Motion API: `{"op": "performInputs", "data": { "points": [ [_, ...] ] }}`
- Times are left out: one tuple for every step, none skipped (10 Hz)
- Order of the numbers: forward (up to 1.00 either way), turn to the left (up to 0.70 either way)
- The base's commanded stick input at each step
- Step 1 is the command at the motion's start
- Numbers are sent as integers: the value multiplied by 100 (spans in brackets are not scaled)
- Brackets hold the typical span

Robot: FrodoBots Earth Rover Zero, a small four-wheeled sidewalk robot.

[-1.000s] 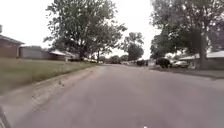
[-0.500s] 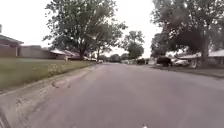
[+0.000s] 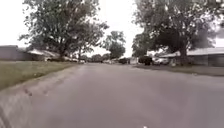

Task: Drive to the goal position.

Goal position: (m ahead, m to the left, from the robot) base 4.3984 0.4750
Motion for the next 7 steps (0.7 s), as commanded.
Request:
{"op": "performInputs", "data": {
  "points": [
    [70,1],
    [70,1],
    [70,1],
    [70,1],
    [70,1],
    [70,1],
    [70,1]
  ]
}}
